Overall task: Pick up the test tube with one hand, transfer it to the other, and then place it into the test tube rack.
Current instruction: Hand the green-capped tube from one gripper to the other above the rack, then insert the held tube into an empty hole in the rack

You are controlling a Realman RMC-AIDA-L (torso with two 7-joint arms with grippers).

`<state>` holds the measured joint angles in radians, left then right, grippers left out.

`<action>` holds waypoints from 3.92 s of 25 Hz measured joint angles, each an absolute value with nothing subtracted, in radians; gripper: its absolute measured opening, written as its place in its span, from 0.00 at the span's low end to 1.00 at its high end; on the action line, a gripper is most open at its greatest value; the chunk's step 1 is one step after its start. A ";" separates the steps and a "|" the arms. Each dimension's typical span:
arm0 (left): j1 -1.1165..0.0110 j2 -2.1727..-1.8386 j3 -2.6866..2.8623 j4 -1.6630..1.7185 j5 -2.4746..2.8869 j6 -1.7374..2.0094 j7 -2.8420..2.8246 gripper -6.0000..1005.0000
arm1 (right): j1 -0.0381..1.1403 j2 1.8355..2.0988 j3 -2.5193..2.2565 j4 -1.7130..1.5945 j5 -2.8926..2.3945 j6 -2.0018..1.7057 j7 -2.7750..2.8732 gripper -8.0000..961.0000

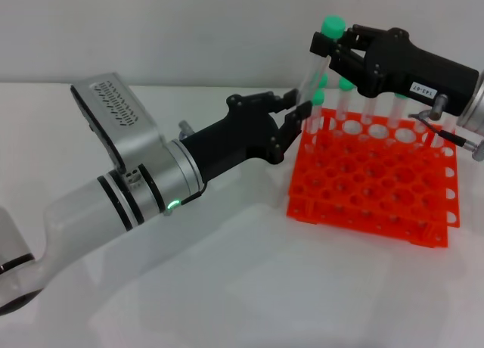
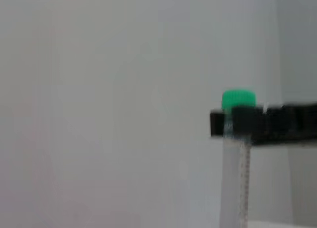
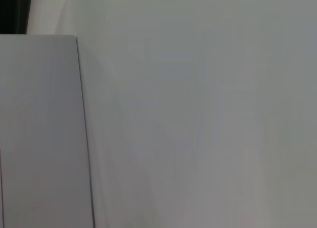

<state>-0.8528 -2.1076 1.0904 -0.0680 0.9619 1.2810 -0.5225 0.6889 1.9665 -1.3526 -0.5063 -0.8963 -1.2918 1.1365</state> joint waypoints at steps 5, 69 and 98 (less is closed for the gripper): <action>-0.852 -2.108 1.088 -0.068 0.957 1.236 -0.522 0.19 | 0.686 1.969 -1.344 -0.519 -0.894 -1.289 1.132 0.23; -0.472 -2.095 0.577 -0.107 0.805 1.485 -0.336 0.67 | 0.700 2.023 -1.382 -0.466 -0.932 -0.856 1.002 0.25; -0.484 -2.095 0.577 -0.107 0.805 1.466 -0.337 0.67 | 0.746 2.028 -1.403 -0.392 -0.888 -0.813 0.938 0.26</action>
